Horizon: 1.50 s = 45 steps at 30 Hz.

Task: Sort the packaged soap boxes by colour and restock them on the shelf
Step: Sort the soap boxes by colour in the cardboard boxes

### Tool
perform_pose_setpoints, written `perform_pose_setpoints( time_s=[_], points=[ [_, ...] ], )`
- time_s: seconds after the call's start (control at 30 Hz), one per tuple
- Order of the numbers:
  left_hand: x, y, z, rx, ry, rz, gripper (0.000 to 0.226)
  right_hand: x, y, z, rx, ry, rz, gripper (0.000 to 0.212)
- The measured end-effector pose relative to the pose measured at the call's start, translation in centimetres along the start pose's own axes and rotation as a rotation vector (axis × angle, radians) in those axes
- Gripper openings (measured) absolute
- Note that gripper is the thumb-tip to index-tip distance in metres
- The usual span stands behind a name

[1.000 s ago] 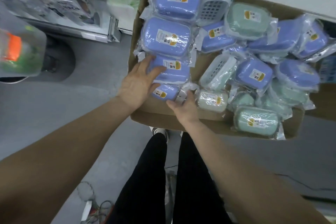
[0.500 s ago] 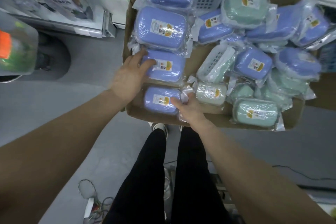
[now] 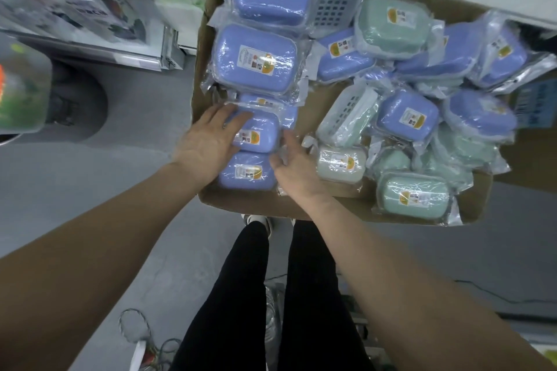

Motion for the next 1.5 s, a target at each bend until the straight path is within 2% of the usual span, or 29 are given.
perform_pose_setpoints(
  time_s=[0.07,0.17,0.23,0.3,0.4,0.5,0.67,0.73,0.83,1.03,1.07,1.13,1.3,1.4,1.5],
  points=[
    [0.1,-0.1,0.0,0.011,0.019,-0.007,0.063,0.4,-1.1,0.5,0.077,-0.007,-0.038,0.032],
    [0.4,-0.3,0.0,0.045,0.029,-0.010,0.063,1.2,-0.3,1.0,-0.017,0.020,-0.126,0.027],
    [0.3,-0.5,0.0,0.069,0.030,0.005,0.063,0.7,1.4,1.6,-0.140,-0.059,-0.073,0.033],
    [0.2,-0.4,0.1,0.069,0.022,0.016,0.063,0.3,2.9,2.5,-0.208,-0.170,0.117,0.046],
    [-0.2,-0.1,0.1,0.047,0.003,0.039,0.062,0.9,2.2,4.1,-0.065,-0.248,0.274,0.035],
    [-0.5,0.3,-0.2,0.013,-0.030,0.046,0.061,2.5,1.1,4.6,0.065,-0.192,0.217,0.041],
    [-1.3,0.3,-0.3,0.043,-0.077,0.089,0.059,2.0,1.2,3.7,0.087,-0.126,0.038,0.032],
    [-1.8,0.6,-0.1,0.060,-0.077,0.102,0.059,1.8,3.7,2.6,-0.037,-0.042,-0.025,0.030],
    [-3.9,1.3,0.4,0.063,-0.111,0.107,0.060,1.0,9.0,-0.1,-0.228,0.035,-0.028,0.044],
    [-11.9,2.1,3.3,0.036,-0.238,0.045,0.060,-0.9,21.4,-2.9,-0.544,0.223,-0.082,0.043],
    [-13.2,1.9,4.0,0.035,-0.251,0.028,0.062,-1.9,23.1,-2.7,-0.578,0.227,-0.115,0.046],
    [-15.8,0.8,5.6,0.061,-0.267,0.018,0.068,-4.0,25.2,-1.3,-0.540,0.205,-0.280,0.056],
    [-20.3,-3.8,9.0,0.223,-0.295,0.187,0.093,-8.9,24.8,3.4,-0.226,0.164,-0.735,0.091],
    [-20.2,-6.4,9.9,0.443,-0.235,0.356,0.084,-9.9,23.5,4.7,-0.145,0.172,-0.914,0.109],
    [-19.6,-6.2,10.0,0.409,-0.182,0.308,0.074,-9.5,23.2,5.0,-0.204,0.211,-1.011,0.106]
  ],
)
Point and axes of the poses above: each hand's wrist, its own z-axis towards the middle knuckle, its own y-axis out of the back of the hand, x = y × z, the point moved 10 cm from there along z, towards the middle knuckle, and after that the axes turned 4 degrees about -z, right-handed, at the moved point
